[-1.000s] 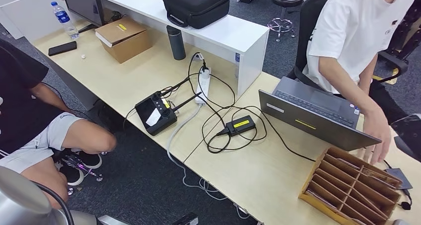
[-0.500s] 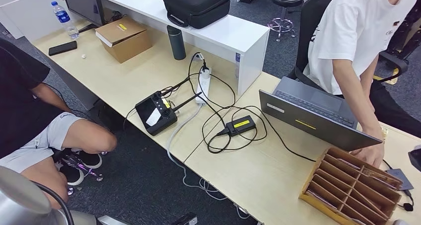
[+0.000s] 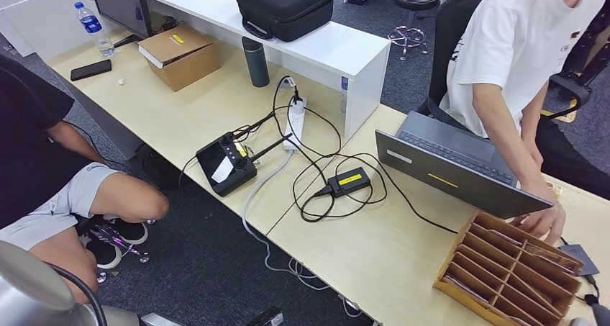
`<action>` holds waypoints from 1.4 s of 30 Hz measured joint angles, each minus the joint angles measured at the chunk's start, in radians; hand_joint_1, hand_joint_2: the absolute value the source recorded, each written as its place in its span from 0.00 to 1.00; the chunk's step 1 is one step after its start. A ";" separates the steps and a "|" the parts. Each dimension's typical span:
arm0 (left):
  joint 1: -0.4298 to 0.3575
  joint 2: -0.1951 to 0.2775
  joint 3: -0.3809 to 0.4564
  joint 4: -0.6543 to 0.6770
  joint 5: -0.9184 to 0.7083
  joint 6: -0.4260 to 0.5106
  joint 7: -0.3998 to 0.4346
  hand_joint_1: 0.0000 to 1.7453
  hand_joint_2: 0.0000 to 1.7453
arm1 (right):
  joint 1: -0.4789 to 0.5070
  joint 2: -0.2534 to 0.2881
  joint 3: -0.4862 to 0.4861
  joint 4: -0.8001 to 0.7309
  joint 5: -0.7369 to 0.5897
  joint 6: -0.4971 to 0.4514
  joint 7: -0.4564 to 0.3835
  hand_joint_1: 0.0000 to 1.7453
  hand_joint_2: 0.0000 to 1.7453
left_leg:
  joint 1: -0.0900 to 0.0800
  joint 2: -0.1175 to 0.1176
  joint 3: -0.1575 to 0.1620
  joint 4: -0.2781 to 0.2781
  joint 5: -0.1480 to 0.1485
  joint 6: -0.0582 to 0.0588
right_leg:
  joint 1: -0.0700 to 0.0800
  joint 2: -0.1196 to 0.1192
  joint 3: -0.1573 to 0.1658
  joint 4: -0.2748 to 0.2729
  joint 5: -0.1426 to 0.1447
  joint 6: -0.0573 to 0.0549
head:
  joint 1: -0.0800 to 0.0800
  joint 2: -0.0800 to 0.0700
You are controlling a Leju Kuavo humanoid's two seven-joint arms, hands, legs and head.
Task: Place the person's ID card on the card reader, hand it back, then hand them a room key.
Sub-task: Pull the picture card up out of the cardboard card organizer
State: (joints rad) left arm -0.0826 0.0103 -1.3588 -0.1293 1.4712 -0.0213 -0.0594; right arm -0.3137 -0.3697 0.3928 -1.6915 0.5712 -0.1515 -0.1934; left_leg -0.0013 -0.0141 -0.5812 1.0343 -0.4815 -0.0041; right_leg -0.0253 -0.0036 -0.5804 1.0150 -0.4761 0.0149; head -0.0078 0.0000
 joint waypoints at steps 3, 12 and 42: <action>0.001 0.000 0.000 0.000 0.007 0.002 -0.002 0.00 1.00 | 0.119 -0.019 -0.027 -0.082 0.029 -0.019 -0.030 0.00 1.00 | 0.000 0.000 0.000 0.000 0.000 0.000 | 0.000 0.000 0.000 0.000 0.000 0.000 | 0.000 0.000; 0.000 -0.004 0.000 0.000 0.013 0.015 0.000 0.00 1.00 | 0.352 -0.029 -0.041 -0.183 0.192 -0.126 -0.035 0.00 1.00 | 0.000 0.001 0.000 0.000 -0.001 0.000 | 0.000 0.000 0.000 0.000 0.000 0.000 | 0.000 0.000; -0.013 -0.007 -0.011 0.000 -0.039 0.021 0.031 0.00 1.00 | 0.264 0.187 0.153 0.222 0.580 -0.341 0.175 0.00 1.00 | 0.000 0.001 0.000 0.000 0.000 0.000 | 0.000 0.001 0.000 0.001 0.000 0.000 | 0.000 0.000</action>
State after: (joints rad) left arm -0.0957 0.0031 -1.3700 -0.1290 1.4321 0.0000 -0.0283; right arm -0.0494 -0.1823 0.5453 -1.4695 1.1507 -0.4921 -0.0189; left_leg -0.0012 -0.0129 -0.5809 1.0338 -0.4813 -0.0044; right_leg -0.0253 -0.0026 -0.5801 1.0155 -0.4762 0.0146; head -0.0077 0.0000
